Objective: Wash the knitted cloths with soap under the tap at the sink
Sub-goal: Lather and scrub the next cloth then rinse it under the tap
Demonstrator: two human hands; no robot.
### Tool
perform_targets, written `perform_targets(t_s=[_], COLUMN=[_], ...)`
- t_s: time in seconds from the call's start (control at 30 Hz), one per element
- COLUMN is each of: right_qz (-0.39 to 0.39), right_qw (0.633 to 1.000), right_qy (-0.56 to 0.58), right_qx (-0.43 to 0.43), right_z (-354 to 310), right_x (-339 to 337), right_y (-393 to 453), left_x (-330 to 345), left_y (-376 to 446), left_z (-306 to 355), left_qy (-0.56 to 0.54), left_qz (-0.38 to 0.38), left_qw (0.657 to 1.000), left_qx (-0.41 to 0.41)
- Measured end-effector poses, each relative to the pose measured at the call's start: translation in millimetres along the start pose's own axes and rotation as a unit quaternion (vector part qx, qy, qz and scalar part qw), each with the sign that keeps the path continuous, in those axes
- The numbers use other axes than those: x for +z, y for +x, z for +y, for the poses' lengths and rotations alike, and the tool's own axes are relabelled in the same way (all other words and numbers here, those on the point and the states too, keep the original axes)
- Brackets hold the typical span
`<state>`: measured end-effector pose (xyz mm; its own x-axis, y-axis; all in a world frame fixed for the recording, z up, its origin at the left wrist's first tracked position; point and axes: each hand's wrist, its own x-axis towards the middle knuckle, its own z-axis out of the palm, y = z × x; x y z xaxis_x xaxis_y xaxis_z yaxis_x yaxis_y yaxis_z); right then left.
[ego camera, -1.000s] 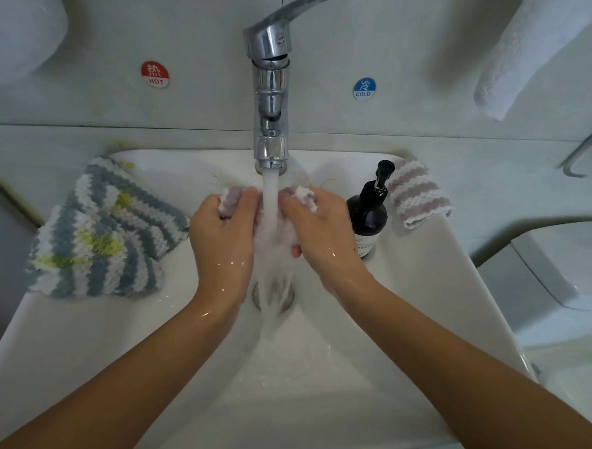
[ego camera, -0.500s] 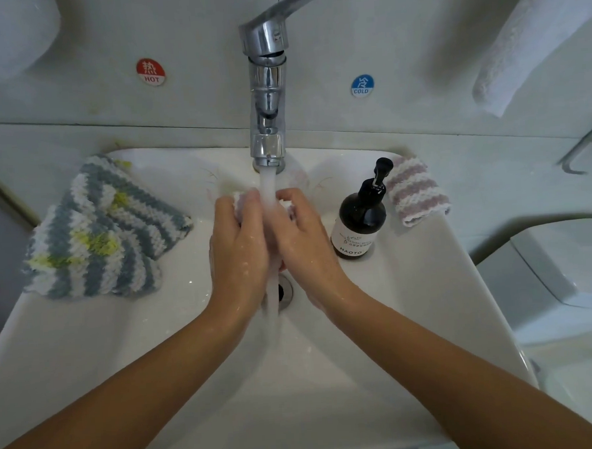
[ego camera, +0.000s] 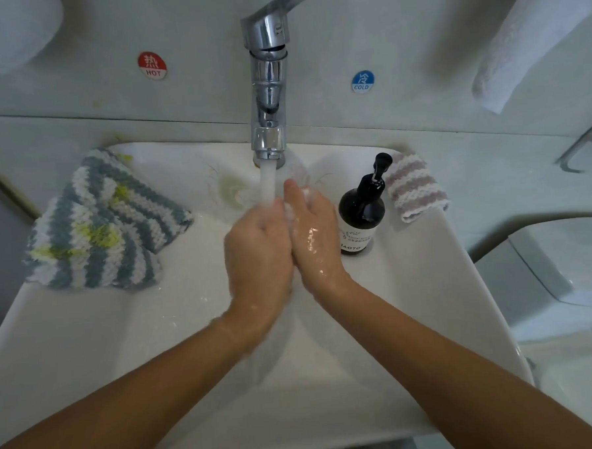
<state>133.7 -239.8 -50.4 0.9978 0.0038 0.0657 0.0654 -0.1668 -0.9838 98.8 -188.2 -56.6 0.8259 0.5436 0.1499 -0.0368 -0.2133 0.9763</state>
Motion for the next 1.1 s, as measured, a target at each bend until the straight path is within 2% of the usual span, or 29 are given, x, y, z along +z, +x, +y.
perform_targets(t_s=[0.07, 0.17, 0.27, 0.33, 0.37, 0.53, 0.63, 0.73, 0.93, 1.03, 1.1], right_qz=[-0.036, -0.093, -0.072, -0.038, -0.039, -0.111, -0.126, -0.143, -0.068, -0.053, -0.047], right_qw=[0.999, 0.983, 0.994, 0.997, 0.997, 0.994, 0.990, 0.985, 0.996, 0.996, 0.996], right_qy=[-0.019, -0.151, -0.076, -0.024, -0.022, -0.021, 0.019, 0.046, 0.040, 0.070, 0.076], right_qx=[0.002, -0.051, 0.010, 0.067, 0.068, 0.013, 0.055, 0.088, 0.048, -0.002, -0.013], right_z=[0, -3, -1, -1, -2, -2, -7, -10, -7, -10, -10], right_x=[7, 14, 9, 4, 3, 8, 7, 1, -6, -12, -15], right_y=[-9, -12, 0, -1, -4, -18, -15, -15, -6, -5, -4], left_x=[-5, -10, -2, 3, 3, -15, -19, -17, -17, -17, -15], left_y=[21, 29, 5, 5, 11, 38, 37, 31, 23, 19, 19], left_z=[-5, -12, -7, -6, -8, -8, -6, -1, 11, 12, 12], left_qy=[-0.001, 0.024, 0.040, 0.036, 0.028, -0.022, -0.030, -0.054, -0.123, -0.121, -0.110], left_qz=[0.012, 0.030, 0.012, 0.002, 0.007, 0.054, 0.053, 0.019, -0.039, -0.075, -0.092], left_qw=[0.999, 0.997, 0.999, 0.999, 0.998, 0.997, 0.996, 0.995, 0.987, 0.986, 0.982], left_qx=[-0.040, -0.064, -0.028, -0.035, -0.050, -0.056, -0.063, -0.079, -0.096, -0.088, -0.122])
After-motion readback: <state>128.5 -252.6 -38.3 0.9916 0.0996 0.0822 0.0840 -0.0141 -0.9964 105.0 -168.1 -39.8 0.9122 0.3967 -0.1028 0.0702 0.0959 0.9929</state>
